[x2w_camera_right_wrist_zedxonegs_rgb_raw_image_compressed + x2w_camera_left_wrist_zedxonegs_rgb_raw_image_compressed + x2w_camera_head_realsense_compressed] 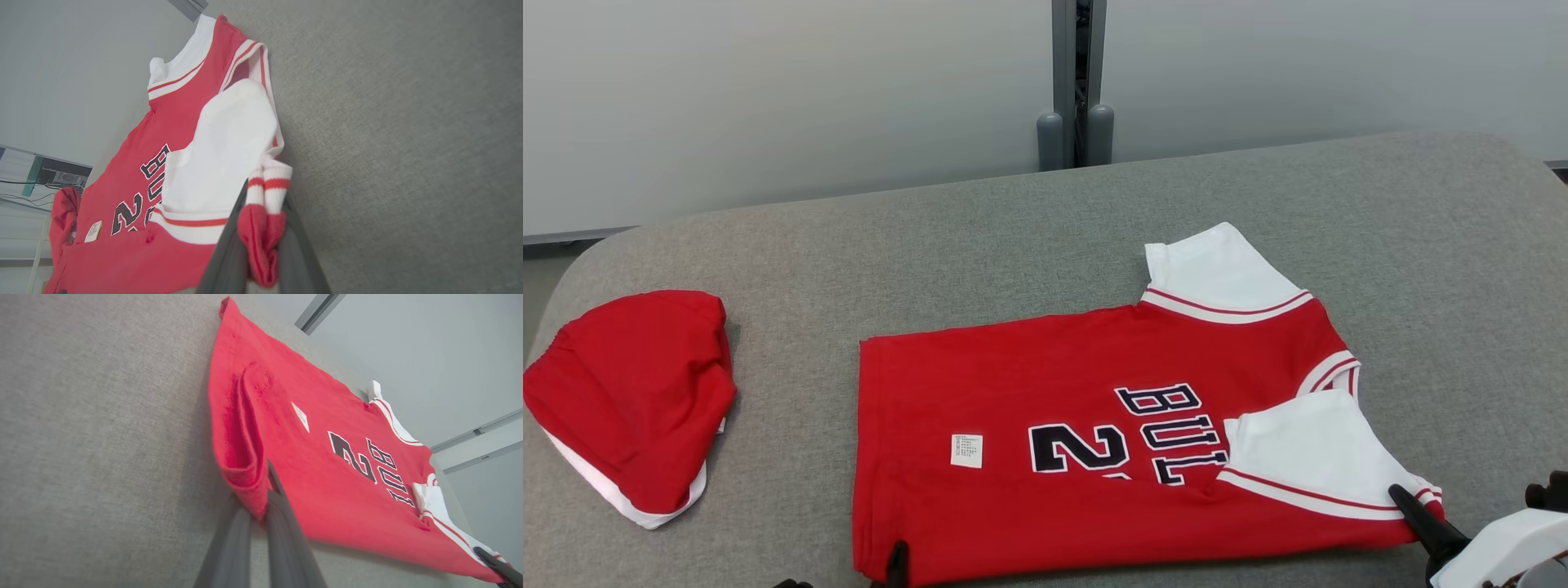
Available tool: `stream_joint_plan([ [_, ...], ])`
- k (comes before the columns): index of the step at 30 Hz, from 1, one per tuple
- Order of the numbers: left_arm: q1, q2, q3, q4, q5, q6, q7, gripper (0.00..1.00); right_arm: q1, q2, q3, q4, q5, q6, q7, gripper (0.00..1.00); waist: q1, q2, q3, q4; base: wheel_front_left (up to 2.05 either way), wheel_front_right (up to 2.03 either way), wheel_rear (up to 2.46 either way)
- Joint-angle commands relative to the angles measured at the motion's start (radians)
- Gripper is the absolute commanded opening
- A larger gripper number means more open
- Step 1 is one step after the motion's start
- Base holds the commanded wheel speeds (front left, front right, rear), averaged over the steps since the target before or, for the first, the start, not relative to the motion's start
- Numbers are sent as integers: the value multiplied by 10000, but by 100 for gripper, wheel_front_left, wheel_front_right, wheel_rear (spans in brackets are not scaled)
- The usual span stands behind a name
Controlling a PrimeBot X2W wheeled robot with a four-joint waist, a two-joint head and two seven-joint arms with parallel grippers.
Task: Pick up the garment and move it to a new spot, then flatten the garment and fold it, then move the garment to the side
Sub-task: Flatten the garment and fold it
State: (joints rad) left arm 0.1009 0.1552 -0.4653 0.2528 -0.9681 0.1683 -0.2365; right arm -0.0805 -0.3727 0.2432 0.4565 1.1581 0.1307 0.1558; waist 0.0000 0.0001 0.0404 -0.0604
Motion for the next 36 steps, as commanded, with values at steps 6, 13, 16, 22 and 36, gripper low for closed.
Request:
stream_joint_plan([
  [6, 202, 225, -2, -285, 96, 188, 155, 0, 350, 134, -564, -165, -401, 1, 397, 0, 0, -1, 3, 131, 0, 0, 0],
  [13, 394, 352, -127, -495, 170, 267, 256, 0, 665, 409, -1034, -323, -637, 1, 754, 0, 0, -1, -31, 197, 0, 0, 0],
  [16, 483, 374, -182, -567, 184, 290, 275, 0, 838, 561, -1272, -416, -797, 1, 910, 0, 0, -1, -100, 210, 0, 0, 0],
  [22, 731, 438, -291, -558, 163, 283, 308, 0, 1120, 782, -1557, -794, -1090, 1, 1367, 0, 0, -1, -102, 174, 0, 0, 0],
  [36, 642, 904, -20, -31, 822, 1181, 59, 100, 1146, 1118, -3108, -1228, -2028, 1, 1710, 100, 0, -1, 21, 141, 0, 0, 0],
])
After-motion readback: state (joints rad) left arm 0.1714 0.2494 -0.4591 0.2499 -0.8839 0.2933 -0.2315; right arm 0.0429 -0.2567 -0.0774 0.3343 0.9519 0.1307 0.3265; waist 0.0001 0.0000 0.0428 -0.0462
